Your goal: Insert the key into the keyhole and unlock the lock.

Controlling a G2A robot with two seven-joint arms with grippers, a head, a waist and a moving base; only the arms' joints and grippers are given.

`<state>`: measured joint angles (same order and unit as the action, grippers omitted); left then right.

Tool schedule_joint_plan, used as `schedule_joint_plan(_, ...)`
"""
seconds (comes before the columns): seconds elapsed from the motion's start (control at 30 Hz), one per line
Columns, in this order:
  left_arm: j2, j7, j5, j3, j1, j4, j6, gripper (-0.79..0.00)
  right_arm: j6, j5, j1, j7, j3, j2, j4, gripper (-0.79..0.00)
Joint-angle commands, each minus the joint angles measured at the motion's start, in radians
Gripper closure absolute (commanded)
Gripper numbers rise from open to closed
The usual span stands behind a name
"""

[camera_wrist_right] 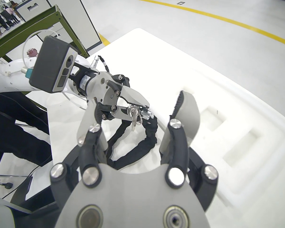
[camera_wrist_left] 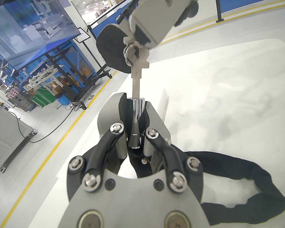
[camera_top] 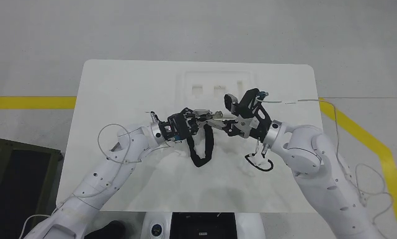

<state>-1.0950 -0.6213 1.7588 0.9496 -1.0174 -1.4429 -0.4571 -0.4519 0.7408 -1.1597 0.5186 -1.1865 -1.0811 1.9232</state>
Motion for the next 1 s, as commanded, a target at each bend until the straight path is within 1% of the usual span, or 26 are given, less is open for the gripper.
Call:
schedule_joint_plan(0.0, 0.0, 0.0, 0.0, 0.0, 0.0, 0.0, 0.0, 0.0, 0.009, 0.001, -0.004, -0.008, -0.014, 0.001, 0.008, -0.767)
schedule_joint_plan(0.03, 0.0, 0.0, 0.0, 0.0, 0.0, 0.0, 0.0, 0.0, 0.013, 0.0, -0.009, -0.011, -0.024, 0.002, 0.015, -0.748)
schedule_joint_plan(0.07, 0.0, 0.0, 0.0, 0.0, 0.0, 0.0, 0.0, 0.0, 0.014, 0.001, -0.015, -0.011, -0.035, 0.004, 0.023, -0.671)
schedule_joint_plan(0.1, 0.0, 0.0, 0.0, 0.0, 0.0, 0.0, 0.0, 0.0, 0.017, 0.001, -0.024, -0.009, -0.047, 0.006, 0.031, -0.379)
schedule_joint_plan(0.13, 0.0, 0.0, 0.0, 0.0, 0.0, 0.0, 0.0, 0.0, 0.016, 0.001, -0.032, -0.006, -0.059, 0.008, 0.039, -0.323)
schedule_joint_plan(0.17, 0.0, 0.0, 0.0, 0.0, 0.0, 0.0, 0.0, 0.0, 0.014, 0.0, -0.042, -0.002, -0.071, 0.01, 0.046, -0.2)
schedule_joint_plan(0.2, 0.0, 0.0, 0.0, 0.0, 0.0, 0.0, 0.0, 0.0, 0.01, -0.002, -0.051, 0.001, -0.081, 0.012, 0.053, -0.012)
schedule_joint_plan(0.23, 0.0, 0.0, 0.0, 0.0, 0.0, 0.0, 0.0, 0.0, 0.008, -0.004, -0.059, 0.004, -0.092, 0.013, 0.06, 0.0)
schedule_joint_plan(0.43, 0.0, 0.0, 0.0, 0.0, 0.0, 0.0, 0.0, 0.0, 0.008, 0.011, -0.081, 0.009, -0.11, 0.017, 0.082, 0.0)
schedule_joint_plan(0.6, -0.001, 0.024, -0.008, 0.003, -0.014, -0.018, 0.011, 0.0, 0.026, 0.051, -0.081, -0.06, -0.091, 0.012, 0.084, 0.0)
schedule_joint_plan(0.7, -0.001, 0.036, -0.011, 0.008, -0.021, -0.026, 0.01, 0.0, 0.022, 0.068, -0.087, -0.075, -0.09, 0.012, 0.078, 0.0)
schedule_joint_plan(0.87, -0.001, 0.048, -0.012, 0.016, -0.03, -0.031, 0.012, 0.0, -0.023, 0.059, -0.095, -0.08, -0.101, 0.015, 0.075, 0.0)
schedule_joint_plan(0.97, -0.002, 0.052, -0.022, 0.019, -0.033, -0.033, 0.005, 0.0, -0.087, 0.089, -0.088, -0.108, -0.105, 0.017, 0.074, 0.0)
